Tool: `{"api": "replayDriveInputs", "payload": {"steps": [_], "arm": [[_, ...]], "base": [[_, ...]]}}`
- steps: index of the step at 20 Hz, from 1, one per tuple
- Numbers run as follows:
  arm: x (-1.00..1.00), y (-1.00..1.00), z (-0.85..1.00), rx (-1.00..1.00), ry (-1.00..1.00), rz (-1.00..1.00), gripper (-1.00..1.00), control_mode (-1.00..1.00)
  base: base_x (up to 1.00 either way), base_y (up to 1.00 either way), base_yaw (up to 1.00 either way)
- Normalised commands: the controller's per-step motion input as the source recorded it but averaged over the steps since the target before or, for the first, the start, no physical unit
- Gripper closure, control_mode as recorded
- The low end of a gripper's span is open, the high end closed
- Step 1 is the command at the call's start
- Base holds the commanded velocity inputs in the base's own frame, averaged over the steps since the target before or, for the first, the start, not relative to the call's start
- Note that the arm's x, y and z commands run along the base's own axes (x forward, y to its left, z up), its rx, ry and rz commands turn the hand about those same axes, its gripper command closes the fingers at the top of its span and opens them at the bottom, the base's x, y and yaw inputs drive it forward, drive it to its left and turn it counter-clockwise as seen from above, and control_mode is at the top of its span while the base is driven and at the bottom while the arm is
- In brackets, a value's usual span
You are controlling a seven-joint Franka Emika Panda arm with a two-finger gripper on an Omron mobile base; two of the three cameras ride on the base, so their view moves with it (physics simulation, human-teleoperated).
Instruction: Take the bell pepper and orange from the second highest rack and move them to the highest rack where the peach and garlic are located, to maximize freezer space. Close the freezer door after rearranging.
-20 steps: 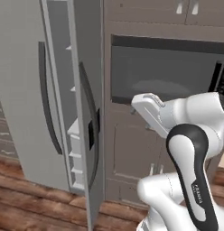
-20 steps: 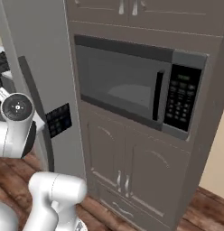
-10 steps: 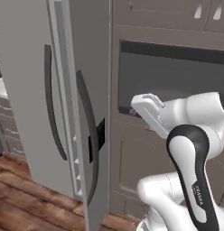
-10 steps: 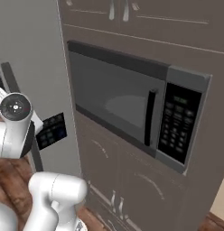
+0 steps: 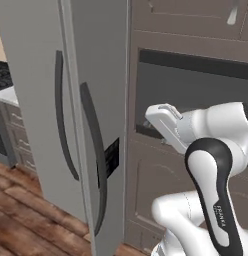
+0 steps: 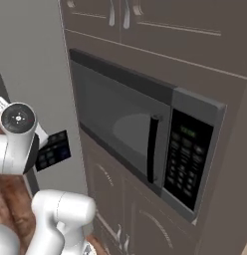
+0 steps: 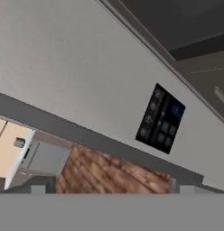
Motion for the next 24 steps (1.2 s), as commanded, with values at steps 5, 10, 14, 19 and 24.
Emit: {"api": "replayDriveInputs", "payload": {"steps": [5,10,14,19,24], "arm": [[0.00,0.00,0.00,0.00,0.00,0.00,-1.00,1.00],[0.00,0.00,0.00,0.00,0.00,0.00,-1.00,1.00],[0.00,0.00,0.00,0.00,0.00,0.00,-1.00,1.00],[0.00,0.00,0.00,0.00,0.00,0.00,-1.00,1.00],[0.00,0.00,0.00,0.00,0.00,0.00,-1.00,1.00]], "base": [[0.33,-0.01,0.36],[0.46,0.00,0.35],[0.57,0.01,0.17],[0.08,0.28,-0.01],[-0.03,0.18,-0.04]]}}
